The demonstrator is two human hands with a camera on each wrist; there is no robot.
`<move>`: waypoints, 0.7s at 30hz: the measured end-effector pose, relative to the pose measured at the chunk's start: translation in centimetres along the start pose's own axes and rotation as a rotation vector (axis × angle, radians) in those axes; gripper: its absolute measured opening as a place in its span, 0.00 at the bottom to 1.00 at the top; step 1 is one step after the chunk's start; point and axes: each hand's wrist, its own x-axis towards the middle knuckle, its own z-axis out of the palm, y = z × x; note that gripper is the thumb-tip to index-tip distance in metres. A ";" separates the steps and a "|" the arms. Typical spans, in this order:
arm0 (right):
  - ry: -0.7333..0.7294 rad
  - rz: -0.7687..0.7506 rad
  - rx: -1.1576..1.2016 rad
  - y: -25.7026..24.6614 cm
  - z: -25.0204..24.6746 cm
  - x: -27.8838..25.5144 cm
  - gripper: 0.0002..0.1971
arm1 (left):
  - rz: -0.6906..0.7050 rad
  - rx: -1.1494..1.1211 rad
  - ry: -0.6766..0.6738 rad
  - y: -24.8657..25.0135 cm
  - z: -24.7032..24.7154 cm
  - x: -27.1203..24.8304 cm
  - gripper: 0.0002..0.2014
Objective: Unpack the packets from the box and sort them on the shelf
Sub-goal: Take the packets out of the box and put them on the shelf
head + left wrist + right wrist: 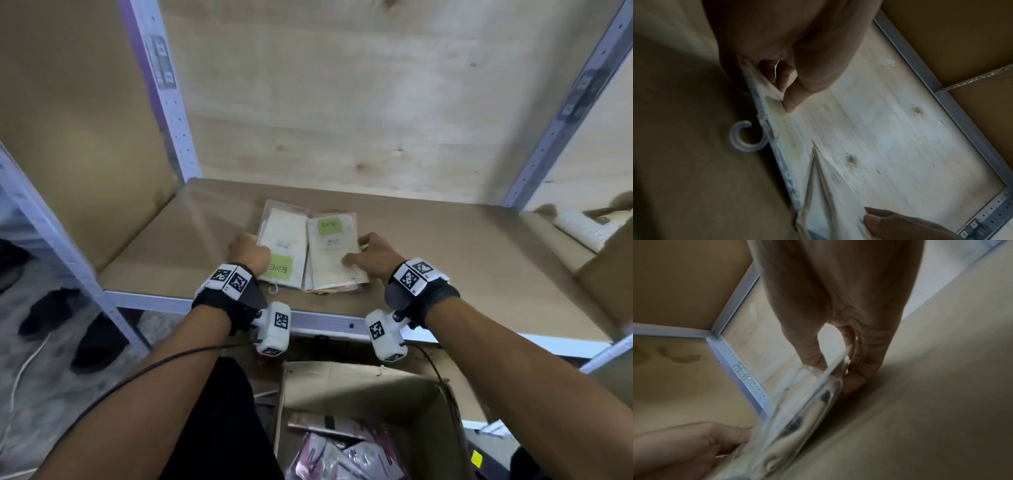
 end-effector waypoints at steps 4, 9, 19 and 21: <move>0.023 -0.031 -0.134 -1.5 0.5 1.9 0.21 | -0.008 0.077 0.025 0.2 -0.6 1.9 0.17; 0.057 -0.051 -0.221 -4.1 2.6 4.5 0.27 | -0.003 0.159 0.037 0.6 -2.2 4.9 0.18; -0.012 -0.097 -0.383 -8.9 6.8 10.3 0.31 | -0.106 0.216 0.069 -0.4 -6.0 11.3 0.20; -0.023 -0.095 -0.385 -9.6 7.5 11.2 0.32 | -0.124 0.217 0.080 -0.7 -6.6 12.2 0.19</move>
